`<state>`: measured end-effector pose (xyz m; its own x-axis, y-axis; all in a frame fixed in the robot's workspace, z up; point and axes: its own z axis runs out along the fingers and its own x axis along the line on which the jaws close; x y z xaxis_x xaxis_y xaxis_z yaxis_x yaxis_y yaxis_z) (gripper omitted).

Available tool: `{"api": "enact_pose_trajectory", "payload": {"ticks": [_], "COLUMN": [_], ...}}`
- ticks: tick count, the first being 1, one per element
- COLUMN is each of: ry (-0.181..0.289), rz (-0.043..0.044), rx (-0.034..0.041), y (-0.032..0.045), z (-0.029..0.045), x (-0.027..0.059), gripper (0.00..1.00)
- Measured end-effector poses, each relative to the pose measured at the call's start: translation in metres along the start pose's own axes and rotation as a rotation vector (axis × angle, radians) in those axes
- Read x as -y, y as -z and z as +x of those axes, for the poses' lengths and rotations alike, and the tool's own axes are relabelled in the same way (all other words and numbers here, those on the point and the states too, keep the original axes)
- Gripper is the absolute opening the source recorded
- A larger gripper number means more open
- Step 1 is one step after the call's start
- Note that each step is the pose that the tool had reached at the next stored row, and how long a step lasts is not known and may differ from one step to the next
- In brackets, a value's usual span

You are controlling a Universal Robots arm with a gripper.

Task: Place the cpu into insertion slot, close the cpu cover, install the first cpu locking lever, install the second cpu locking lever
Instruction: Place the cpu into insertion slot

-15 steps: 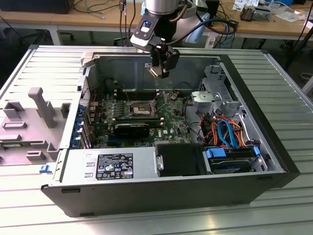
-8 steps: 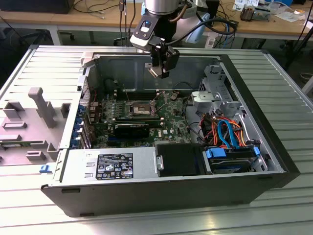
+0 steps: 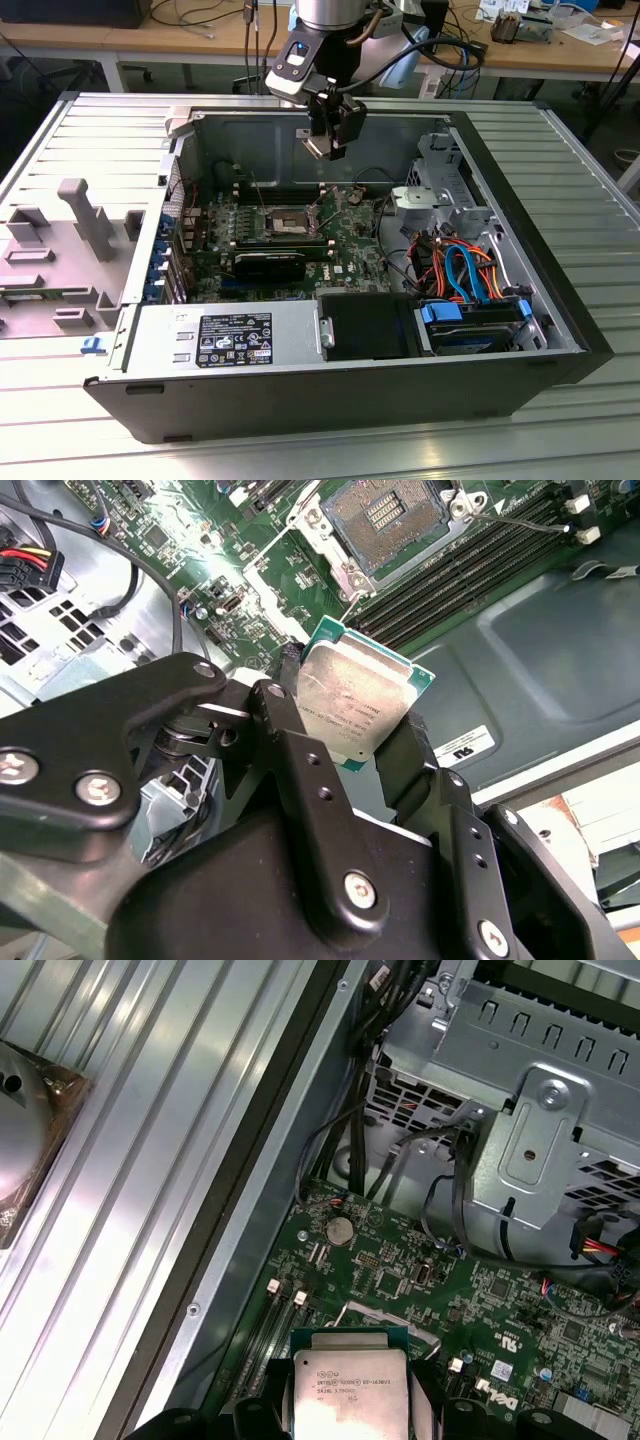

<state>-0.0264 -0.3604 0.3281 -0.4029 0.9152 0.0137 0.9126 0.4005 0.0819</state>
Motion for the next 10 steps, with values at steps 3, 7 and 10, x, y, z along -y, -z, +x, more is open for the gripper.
{"api": "enact_pose_trajectory", "payload": {"ticks": [3, 7, 10], "ry": [-0.004, -0.009, -0.012], "rz": [0.0, 0.0, 0.0001], "rx": [0.0005, 0.001, 0.0014], "y": [0.0, 0.0, 0.0], "z": [0.0, 0.0, 0.0], "x": [0.0, 0.0, 0.0], "gripper": [0.55, 0.55, 0.55]}}
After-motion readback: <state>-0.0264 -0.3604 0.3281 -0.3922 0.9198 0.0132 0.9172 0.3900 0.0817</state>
